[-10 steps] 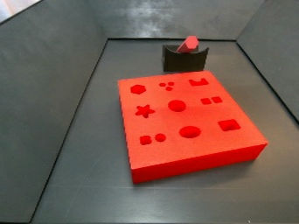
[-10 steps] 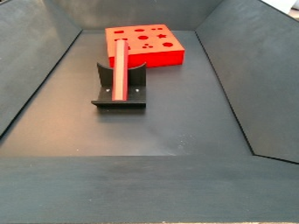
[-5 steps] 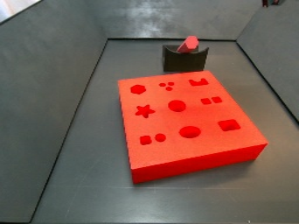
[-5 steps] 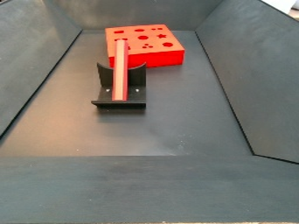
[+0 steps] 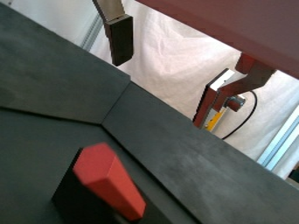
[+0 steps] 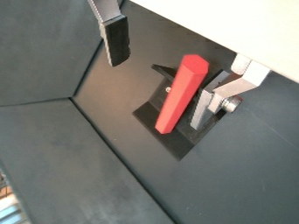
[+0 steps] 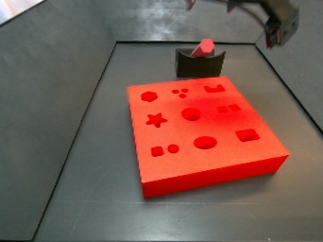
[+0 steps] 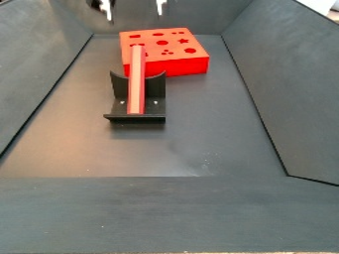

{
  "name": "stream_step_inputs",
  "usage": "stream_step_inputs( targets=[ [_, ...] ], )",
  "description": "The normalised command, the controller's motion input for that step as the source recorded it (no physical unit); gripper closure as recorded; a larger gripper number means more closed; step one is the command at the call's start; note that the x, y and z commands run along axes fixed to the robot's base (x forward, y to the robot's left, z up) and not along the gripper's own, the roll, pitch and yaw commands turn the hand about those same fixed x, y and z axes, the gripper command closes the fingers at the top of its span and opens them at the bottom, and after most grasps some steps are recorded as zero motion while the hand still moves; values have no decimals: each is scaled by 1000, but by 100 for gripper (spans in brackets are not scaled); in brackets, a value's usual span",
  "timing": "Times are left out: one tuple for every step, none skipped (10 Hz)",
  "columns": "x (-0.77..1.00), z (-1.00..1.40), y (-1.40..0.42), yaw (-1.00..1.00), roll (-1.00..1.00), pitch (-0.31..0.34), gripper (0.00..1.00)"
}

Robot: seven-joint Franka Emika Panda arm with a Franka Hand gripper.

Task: Pick up the hexagon object. Move up. Place the hexagon object on the fixture. Regrasp the hexagon object. Move to above the board. Insert the hexagon object.
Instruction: Regrasp the hexagon object, then move to above the board.

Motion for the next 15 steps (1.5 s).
stream_step_inputs(
  targets=[
    [92, -1000, 26, 85, 90, -125, 0],
    [100, -1000, 24, 50, 91, -125, 0],
    [111, -1000, 20, 10, 87, -112, 0],
    [123, -1000, 14, -12, 82, -97, 0],
    [109, -830, 10, -26, 82, -74, 0],
    [95, -665, 2, -37, 82, -47, 0],
    [87, -453, -1, -36, 82, -21, 0],
    [83, -302, -4, -29, 80, -2, 0],
    [0, 0, 0, 0, 0, 0, 100],
    [-46, 1000, -19, -346, -160, -495, 100],
    [-52, 1000, -17, -358, -157, -483, 100],
    [-63, 1000, -11, -380, -146, -452, 100],
    [-76, 1000, 0, -415, -118, -352, 100],
    [-76, 1000, 5, -434, -82, -212, 100],
    [-75, 1000, 9, -435, -60, -97, 100]
  ],
)
